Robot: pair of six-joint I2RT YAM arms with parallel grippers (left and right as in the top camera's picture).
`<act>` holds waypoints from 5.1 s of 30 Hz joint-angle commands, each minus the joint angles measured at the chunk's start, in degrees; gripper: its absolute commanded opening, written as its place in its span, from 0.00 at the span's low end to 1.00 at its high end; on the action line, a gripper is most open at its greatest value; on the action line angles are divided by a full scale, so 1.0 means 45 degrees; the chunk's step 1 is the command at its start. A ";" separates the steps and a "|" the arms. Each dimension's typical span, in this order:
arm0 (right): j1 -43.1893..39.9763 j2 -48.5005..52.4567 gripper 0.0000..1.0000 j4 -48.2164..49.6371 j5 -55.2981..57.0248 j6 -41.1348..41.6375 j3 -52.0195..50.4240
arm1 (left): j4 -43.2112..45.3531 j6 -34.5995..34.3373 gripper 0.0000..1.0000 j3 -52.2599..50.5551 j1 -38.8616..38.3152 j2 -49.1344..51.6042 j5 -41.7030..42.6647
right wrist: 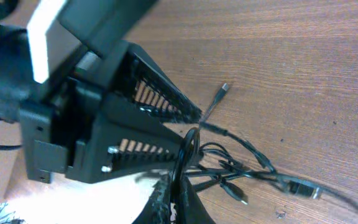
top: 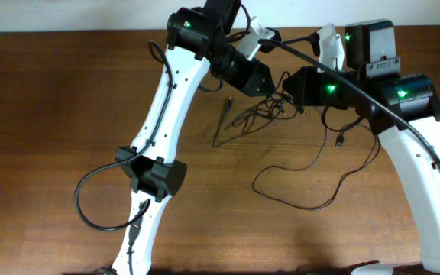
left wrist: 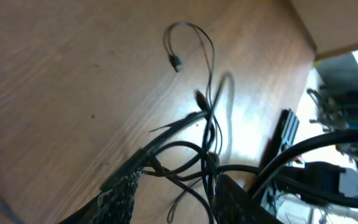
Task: Untangle cables
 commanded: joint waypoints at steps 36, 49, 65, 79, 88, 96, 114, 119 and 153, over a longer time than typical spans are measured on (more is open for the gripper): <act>0.0053 0.0044 0.04 -0.0219 0.0452 0.0364 0.0010 | 0.0563 -0.2273 0.37 -0.2205 0.1826 -0.2137 -0.5202; 0.0058 0.0049 0.04 0.2749 0.0962 0.6450 0.0010 | 0.1166 -0.2361 0.39 -0.3065 0.3162 -0.4289 -0.1515; 0.0083 0.0049 0.04 0.3653 0.0903 0.7300 0.0010 | 0.6931 -0.6295 0.44 -0.7223 0.0379 -0.4274 -0.2302; 0.0078 0.0049 0.04 0.3385 0.0617 0.6878 0.0010 | 0.7397 -0.6839 0.00 -0.7402 -0.0024 -0.3449 -0.3672; 0.0034 0.0049 0.04 0.1190 0.2166 0.5304 0.0010 | 0.7237 -0.6834 0.00 -0.7397 0.0792 -0.3512 -0.5673; 0.0034 0.0423 0.04 -0.2225 0.5557 0.3779 0.0005 | 0.6285 -0.5095 0.00 -0.7393 0.1977 -0.4799 -0.5625; 0.0704 0.0903 0.77 0.2186 -0.2939 0.0209 0.0005 | 0.4386 -0.5882 0.00 -0.7402 0.2166 -0.6241 -0.2608; 0.1423 0.1195 0.77 0.2472 -0.2871 -0.0092 0.0005 | 0.4469 -0.6198 0.01 -0.7402 0.2171 -0.6241 -0.2603; 0.1836 0.2827 0.69 0.3288 -0.2909 0.5357 0.0005 | 0.5285 -0.3711 0.00 -0.7402 0.2132 -0.6241 -0.3298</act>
